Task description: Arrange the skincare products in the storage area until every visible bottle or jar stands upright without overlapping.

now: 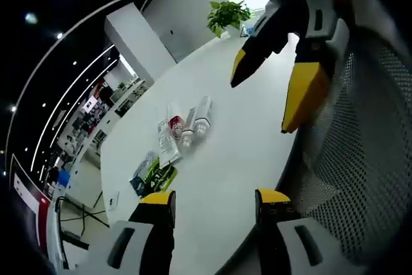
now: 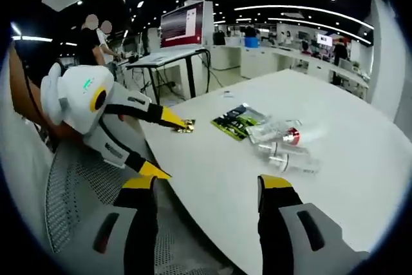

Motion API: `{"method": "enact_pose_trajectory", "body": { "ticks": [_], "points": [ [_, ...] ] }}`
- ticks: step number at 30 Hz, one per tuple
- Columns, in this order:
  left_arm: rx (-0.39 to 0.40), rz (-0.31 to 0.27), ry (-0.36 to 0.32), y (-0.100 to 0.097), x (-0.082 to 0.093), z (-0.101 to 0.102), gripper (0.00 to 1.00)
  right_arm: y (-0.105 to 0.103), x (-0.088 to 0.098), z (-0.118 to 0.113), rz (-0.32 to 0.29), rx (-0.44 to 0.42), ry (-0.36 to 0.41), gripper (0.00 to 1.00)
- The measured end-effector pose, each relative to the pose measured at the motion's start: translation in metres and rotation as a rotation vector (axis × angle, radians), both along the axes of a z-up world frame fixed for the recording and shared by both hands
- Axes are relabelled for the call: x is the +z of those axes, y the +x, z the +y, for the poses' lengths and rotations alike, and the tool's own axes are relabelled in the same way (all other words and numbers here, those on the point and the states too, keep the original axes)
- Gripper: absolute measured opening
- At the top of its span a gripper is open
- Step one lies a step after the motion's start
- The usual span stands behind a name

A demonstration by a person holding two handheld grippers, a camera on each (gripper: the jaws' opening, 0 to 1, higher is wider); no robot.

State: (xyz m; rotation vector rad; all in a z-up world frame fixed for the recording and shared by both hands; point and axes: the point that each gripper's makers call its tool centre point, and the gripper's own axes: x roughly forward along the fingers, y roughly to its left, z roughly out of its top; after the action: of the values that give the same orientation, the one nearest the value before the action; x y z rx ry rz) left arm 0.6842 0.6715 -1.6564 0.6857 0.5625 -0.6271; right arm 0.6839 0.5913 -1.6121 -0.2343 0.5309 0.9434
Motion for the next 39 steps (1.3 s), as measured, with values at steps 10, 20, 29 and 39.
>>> {"method": "enact_pose_trajectory", "body": {
  "ticks": [10, 20, 29, 39],
  "points": [
    [0.053, 0.089, 0.016, -0.005, -0.019, 0.006, 0.50, 0.006, -0.003, -0.003, -0.029, -0.007, -0.039, 0.57],
    [0.024, 0.105, 0.052, -0.009, -0.024, 0.006, 0.51, 0.012, -0.003, -0.009, -0.043, -0.025, -0.054, 0.54],
    [0.019, 0.123, 0.048, -0.013, -0.024, 0.004, 0.52, 0.013, -0.002, -0.010, -0.038, -0.037, -0.041, 0.51],
    [0.021, 0.114, 0.054, -0.011, -0.024, 0.006, 0.52, 0.019, 0.001, -0.014, -0.012, -0.076, -0.008, 0.49]
  ]
}}
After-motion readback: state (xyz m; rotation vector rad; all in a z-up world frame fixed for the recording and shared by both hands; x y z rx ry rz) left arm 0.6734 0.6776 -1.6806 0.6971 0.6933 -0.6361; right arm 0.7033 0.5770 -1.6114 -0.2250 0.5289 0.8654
